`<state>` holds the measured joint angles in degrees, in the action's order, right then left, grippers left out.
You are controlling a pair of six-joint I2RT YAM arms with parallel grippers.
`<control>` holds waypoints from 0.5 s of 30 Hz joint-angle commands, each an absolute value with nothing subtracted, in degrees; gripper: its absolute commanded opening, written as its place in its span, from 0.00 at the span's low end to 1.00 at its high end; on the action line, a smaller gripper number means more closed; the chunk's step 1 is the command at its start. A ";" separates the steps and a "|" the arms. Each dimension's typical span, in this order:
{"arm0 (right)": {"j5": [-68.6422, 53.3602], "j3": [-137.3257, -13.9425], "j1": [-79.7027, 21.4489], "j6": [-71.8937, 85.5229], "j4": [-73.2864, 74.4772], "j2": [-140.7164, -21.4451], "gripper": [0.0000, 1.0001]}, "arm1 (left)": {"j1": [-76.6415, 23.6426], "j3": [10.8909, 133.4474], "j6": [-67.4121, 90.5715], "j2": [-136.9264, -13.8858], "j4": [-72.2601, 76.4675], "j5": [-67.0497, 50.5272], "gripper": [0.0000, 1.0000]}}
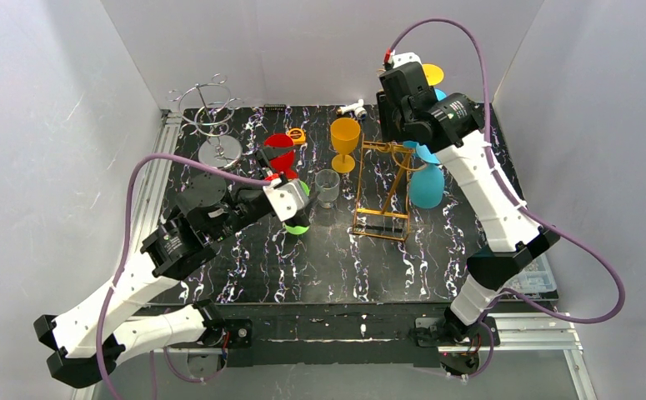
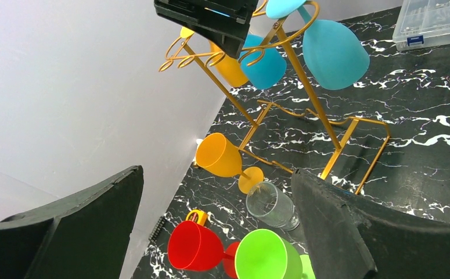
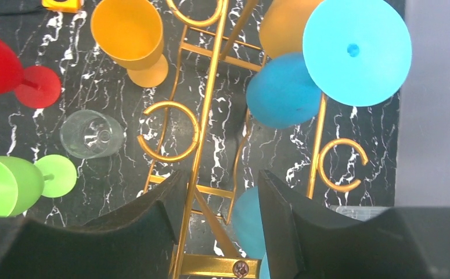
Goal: Place the wine glass upside down on the wine glass rack
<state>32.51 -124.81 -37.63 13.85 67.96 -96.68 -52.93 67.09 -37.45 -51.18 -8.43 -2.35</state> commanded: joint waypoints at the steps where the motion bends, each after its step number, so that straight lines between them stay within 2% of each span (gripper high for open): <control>1: 27.71 -125.07 -37.19 10.30 64.59 -96.00 0.56 | -52.58 66.72 -37.40 -50.10 -7.87 -2.46 0.98; 4: 24.42 -124.90 -36.67 8.52 64.39 -96.68 0.51 | -52.65 66.49 -37.78 -49.94 -7.57 -2.37 0.98; 7: 22.77 -125.23 -35.94 7.30 65.15 -97.60 0.41 | -52.60 66.47 -38.02 -49.75 -7.56 -2.35 0.98; 15: 19.62 -124.74 -33.78 3.09 65.05 -97.59 0.29 | -52.56 66.14 -38.44 -49.48 -6.88 -2.44 0.98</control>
